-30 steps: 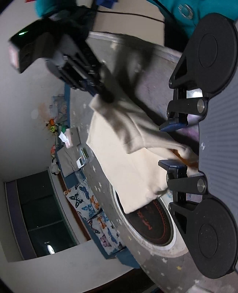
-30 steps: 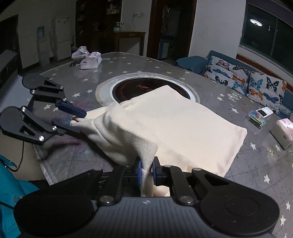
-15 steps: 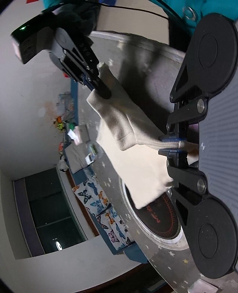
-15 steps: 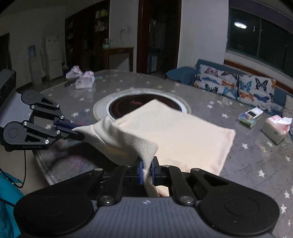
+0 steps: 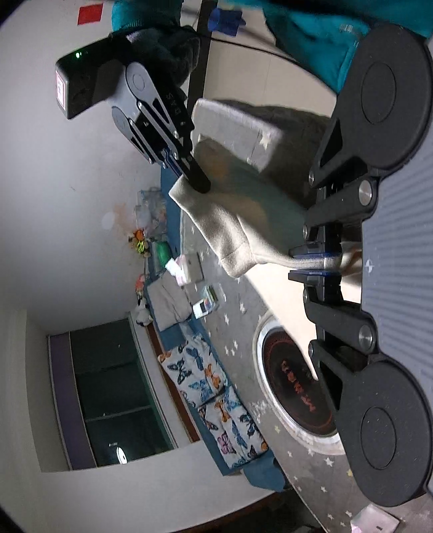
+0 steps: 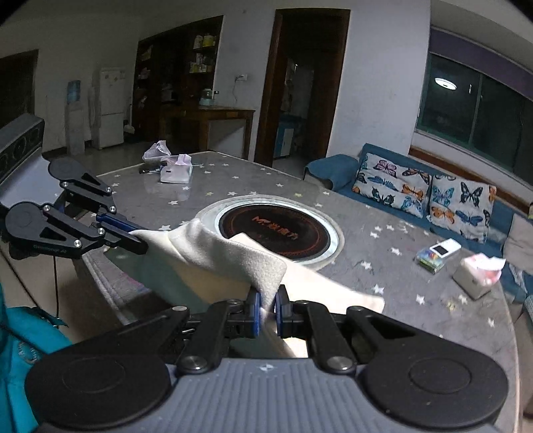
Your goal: Fold clothes
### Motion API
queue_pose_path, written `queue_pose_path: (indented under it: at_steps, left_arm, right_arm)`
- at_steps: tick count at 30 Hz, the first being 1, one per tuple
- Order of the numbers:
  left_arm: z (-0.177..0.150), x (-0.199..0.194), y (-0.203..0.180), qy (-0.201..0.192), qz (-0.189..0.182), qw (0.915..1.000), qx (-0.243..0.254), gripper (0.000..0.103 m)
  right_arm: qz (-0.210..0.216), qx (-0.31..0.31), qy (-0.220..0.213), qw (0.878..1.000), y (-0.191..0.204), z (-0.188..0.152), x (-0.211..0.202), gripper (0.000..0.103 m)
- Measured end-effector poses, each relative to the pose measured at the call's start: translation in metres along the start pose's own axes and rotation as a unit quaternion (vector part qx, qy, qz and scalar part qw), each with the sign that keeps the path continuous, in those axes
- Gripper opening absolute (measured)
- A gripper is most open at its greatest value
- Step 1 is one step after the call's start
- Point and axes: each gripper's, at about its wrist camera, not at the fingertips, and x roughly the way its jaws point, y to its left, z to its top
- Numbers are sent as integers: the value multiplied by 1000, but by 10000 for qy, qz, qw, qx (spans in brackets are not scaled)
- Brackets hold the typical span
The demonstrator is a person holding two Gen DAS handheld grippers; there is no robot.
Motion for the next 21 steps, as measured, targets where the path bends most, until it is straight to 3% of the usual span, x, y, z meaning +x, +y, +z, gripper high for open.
queue_pose_path:
  at_steps: [7,14,21]
  left_arm:
    - [9,44,40,138,316,9990,-292,7]
    - [10,103,92,554,523,9953,-594,7]
    - [-11,156,121,1099,817,9852,-1027,9]
  right_arm:
    - [-27,-213,63,9997,-25,24,47,8]
    - [38,-416,407,9983,-59,47,122,8]
    - [22,19,826,9966,-79,27,199,10]
